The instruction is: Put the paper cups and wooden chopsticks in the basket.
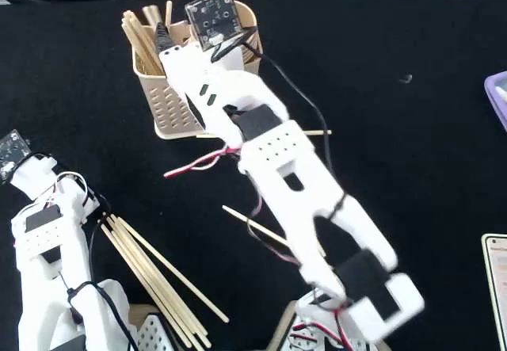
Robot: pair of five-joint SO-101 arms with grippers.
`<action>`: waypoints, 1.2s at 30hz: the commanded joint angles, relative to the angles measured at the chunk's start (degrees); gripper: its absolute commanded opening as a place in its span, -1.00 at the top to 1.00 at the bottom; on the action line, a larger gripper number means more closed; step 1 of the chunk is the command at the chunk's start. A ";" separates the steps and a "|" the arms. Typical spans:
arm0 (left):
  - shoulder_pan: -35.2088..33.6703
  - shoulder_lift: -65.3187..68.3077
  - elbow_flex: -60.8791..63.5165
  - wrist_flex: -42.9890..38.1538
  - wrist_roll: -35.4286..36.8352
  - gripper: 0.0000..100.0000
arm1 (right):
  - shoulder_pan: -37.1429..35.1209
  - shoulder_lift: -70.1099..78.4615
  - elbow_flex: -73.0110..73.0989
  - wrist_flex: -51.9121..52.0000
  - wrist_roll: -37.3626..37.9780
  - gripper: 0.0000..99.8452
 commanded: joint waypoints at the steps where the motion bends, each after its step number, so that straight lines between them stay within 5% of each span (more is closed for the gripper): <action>1: -0.04 -1.23 -0.66 -0.97 0.44 0.78 | -0.70 -10.33 -1.98 4.92 -0.18 0.73; 9: -0.04 -1.23 -0.57 -0.97 0.44 0.78 | -2.20 -28.97 2.42 46.07 0.26 0.86; 14: 0.04 -1.23 -0.57 -0.97 0.44 0.78 | -2.55 -31.60 19.21 58.29 14.51 0.65; 18: 0.04 -1.23 -0.57 -0.97 0.44 0.78 | -3.87 -31.78 36.88 55.65 25.49 0.54; 23: 0.04 -1.23 -0.57 -0.97 0.44 0.78 | -3.78 -31.34 52.79 43.87 29.36 0.53; 36: 0.04 -1.23 -0.48 -0.97 0.44 0.78 | 8.88 -31.34 59.82 39.91 41.14 0.54</action>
